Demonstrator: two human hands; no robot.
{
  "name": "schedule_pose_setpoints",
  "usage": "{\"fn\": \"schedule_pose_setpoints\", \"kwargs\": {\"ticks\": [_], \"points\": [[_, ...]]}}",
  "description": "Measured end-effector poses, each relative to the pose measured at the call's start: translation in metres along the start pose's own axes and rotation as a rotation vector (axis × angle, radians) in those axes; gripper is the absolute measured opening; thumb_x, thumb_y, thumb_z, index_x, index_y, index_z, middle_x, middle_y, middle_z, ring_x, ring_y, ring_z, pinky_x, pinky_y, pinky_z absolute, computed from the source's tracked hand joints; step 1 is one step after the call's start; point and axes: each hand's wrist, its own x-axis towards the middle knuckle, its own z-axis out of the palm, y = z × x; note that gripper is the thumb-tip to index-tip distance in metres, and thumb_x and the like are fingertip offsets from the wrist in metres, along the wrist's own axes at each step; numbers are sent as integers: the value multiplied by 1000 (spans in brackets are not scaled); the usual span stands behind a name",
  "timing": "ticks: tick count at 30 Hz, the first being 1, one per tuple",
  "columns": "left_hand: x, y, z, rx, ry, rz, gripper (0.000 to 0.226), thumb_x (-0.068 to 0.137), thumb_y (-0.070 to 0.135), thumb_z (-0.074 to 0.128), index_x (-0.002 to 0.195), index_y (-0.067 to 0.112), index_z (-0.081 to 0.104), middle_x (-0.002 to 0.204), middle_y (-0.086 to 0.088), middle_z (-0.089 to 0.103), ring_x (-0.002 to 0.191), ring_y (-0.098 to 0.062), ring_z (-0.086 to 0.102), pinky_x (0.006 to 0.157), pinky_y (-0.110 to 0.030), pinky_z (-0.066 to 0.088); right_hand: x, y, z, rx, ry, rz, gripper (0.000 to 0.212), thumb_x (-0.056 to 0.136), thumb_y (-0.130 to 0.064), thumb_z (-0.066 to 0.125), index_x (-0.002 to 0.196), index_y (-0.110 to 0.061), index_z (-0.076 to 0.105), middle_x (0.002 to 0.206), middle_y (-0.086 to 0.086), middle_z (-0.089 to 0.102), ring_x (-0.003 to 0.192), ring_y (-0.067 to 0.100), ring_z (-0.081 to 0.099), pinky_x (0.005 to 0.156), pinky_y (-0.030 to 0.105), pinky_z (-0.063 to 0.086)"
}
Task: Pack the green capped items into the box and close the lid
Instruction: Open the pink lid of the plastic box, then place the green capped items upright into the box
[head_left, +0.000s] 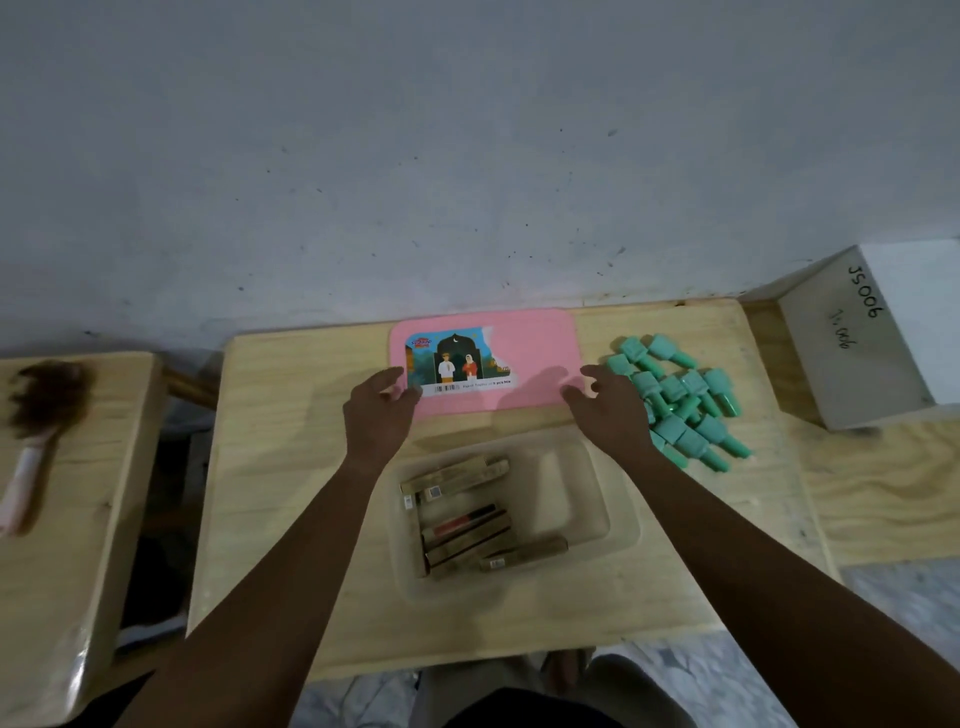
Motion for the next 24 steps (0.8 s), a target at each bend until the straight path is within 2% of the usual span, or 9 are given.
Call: {"fn": "schedule_pose_setpoints", "kwargs": {"ticks": [3,6,9,13,18,24], "points": [[-37,-15,-6,-35,-20,42,24,84,28,74,106,18,75,102,4,74,84,-8,66,88,-28,54,-25,18,-7,94,48,-74,32,91,-40,63,116,-20,68,107,3,70,99,20,65,86,37,51],[-79,-32,-8,-31,29,74,19,87,28,72,102,17,75,96,5,73,81,-6,66,78,-15,50,-50,39,-14,170,71,-146,19,93,-31,62,101,-18,74,92,-5,71,87,12,66,82,37,54],[-110,-39,-3,3,76,124,18,91,28,67,102,16,74,95,3,73,88,-11,65,77,-21,43,-66,60,-19,168,78,-234,17,95,-28,61,100,-17,74,87,-9,71,82,10,65,76,34,55],[-108,-31,2,-13,50,126,14,93,23,64,100,16,74,92,4,72,88,-11,66,74,-20,45,-67,67,-23,181,86,-206,16,95,-30,61,99,-19,73,80,-9,68,72,12,64,68,29,49],[-108,-26,12,-29,15,90,12,94,24,63,96,16,72,91,2,70,89,-14,64,78,-23,43,-68,70,-29,150,86,-161,19,95,-31,61,102,-17,72,82,-5,68,76,17,65,70,31,50],[-105,-16,16,34,20,62,15,91,25,62,94,16,73,93,-2,72,90,-23,66,84,-34,50,-63,73,-37,175,52,-128,22,92,-34,63,103,-19,74,90,-2,73,83,16,68,79,37,56]]}}
